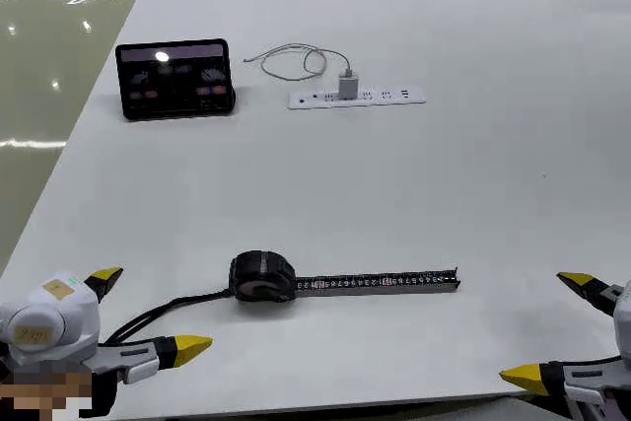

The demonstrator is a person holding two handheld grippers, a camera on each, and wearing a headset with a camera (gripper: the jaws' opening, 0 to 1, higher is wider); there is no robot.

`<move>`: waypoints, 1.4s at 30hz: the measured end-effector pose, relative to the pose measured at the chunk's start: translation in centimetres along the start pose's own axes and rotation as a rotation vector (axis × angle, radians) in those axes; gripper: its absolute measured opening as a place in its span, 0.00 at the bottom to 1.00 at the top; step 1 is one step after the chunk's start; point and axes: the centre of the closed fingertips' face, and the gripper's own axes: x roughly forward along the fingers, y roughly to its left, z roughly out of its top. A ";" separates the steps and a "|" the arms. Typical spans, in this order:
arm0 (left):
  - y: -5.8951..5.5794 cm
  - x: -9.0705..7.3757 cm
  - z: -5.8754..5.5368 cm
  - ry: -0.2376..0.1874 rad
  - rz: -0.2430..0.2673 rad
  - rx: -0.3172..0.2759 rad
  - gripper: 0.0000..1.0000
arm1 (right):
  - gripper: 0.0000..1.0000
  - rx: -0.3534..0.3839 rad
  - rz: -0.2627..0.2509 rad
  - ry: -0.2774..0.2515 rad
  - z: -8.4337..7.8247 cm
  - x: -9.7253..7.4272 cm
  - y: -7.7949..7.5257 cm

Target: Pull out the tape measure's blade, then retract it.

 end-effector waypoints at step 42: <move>-1.6 1.1 0.7 0.081 -0.015 0.012 1.00 | 0.99 0.030 -0.032 0.013 -0.7 -1.9 -0.1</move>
